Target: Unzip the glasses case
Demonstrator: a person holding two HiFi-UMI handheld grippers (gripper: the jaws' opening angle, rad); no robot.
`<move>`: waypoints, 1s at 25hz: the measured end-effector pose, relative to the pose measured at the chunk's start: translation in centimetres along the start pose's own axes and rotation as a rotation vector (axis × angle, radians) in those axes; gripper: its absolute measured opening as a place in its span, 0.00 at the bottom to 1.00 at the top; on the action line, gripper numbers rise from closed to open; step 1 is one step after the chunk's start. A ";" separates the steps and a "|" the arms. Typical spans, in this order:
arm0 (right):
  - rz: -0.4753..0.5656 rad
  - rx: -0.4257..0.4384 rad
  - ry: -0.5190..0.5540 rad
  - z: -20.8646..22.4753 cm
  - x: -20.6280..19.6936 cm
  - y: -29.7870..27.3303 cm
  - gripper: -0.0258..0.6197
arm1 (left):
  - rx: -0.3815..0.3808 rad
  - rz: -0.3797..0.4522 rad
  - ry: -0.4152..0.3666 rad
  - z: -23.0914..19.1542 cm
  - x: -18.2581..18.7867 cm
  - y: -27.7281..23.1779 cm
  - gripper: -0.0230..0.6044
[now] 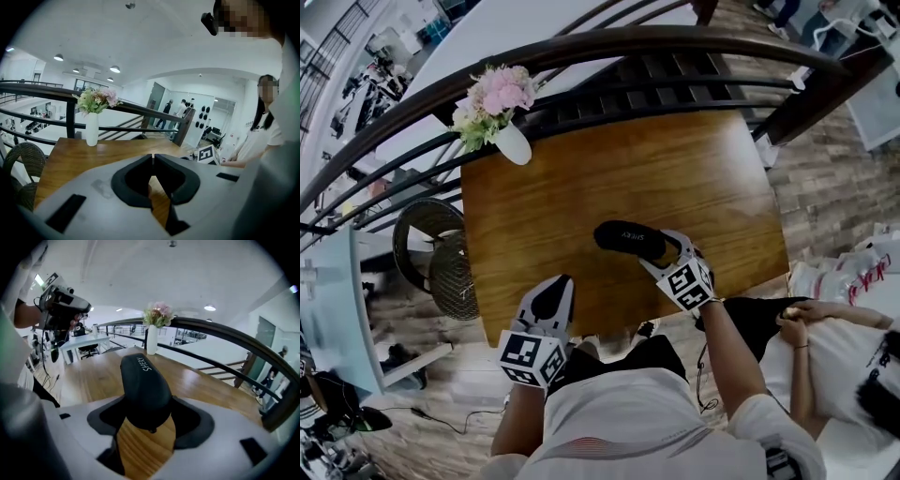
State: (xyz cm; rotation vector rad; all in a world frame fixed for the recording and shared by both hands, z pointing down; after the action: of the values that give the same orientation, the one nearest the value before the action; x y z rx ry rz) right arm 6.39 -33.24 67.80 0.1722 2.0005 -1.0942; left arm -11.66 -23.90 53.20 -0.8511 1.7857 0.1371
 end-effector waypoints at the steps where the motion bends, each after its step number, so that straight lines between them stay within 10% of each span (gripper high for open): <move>1: 0.019 -0.026 -0.025 0.4 0.9 0.9 0.58 | -0.010 0.004 -0.005 0.1 0.4 -0.1 0.08; 16: 0.326 -0.316 -0.281 6.1 13.4 18.3 0.58 | -0.189 0.160 -0.171 5.9 10.2 0.0 0.08; 25: 0.444 -0.349 -0.275 6.5 15.6 22.8 0.58 | -0.410 0.235 -0.028 10.2 12.0 -0.3 0.10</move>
State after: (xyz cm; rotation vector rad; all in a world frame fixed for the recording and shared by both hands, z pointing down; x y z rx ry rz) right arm 10.89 -28.06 40.22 0.2525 1.7577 -0.4535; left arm -5.17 -24.96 38.90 -0.9140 1.8561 0.6840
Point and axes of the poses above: the fingertips, and each gripper's own axes: y backward along the fingers, z to its right, x out of its top, the point moved 2 cm from there along y, backward along the fingers, and after that the axes turned 13 degrees about -x, right-handed, at the moved point
